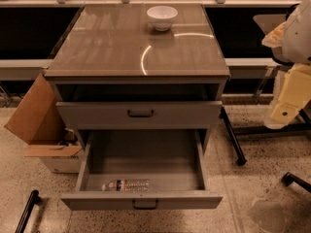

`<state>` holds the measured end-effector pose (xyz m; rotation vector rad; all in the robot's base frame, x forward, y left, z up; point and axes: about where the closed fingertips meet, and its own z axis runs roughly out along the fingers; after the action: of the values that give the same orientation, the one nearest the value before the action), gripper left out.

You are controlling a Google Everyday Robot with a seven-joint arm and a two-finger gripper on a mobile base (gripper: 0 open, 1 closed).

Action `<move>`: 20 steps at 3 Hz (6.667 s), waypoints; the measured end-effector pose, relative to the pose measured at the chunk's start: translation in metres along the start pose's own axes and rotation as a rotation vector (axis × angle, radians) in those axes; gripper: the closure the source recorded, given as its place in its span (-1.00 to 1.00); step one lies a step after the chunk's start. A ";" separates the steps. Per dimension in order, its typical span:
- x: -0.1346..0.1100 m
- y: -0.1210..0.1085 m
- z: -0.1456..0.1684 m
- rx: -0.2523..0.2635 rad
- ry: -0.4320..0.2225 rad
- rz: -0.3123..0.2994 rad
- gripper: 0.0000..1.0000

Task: Pick water bottle from middle drawer and place on counter

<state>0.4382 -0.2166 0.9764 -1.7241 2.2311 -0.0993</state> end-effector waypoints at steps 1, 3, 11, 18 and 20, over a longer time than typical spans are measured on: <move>-0.001 0.000 0.000 0.006 -0.002 -0.001 -1.00; -0.026 0.031 0.074 -0.111 -0.056 0.001 -1.00; -0.117 0.145 0.336 -0.494 -0.318 0.168 -1.00; -0.181 0.085 0.558 -0.268 -0.284 0.095 -1.00; -0.187 0.091 0.598 -0.274 -0.322 0.054 -1.00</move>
Offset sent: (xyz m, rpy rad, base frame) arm -0.0014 0.0505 -0.0919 0.0699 0.1185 0.0584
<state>0.5684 0.0691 0.4267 -1.6657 2.1206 0.4832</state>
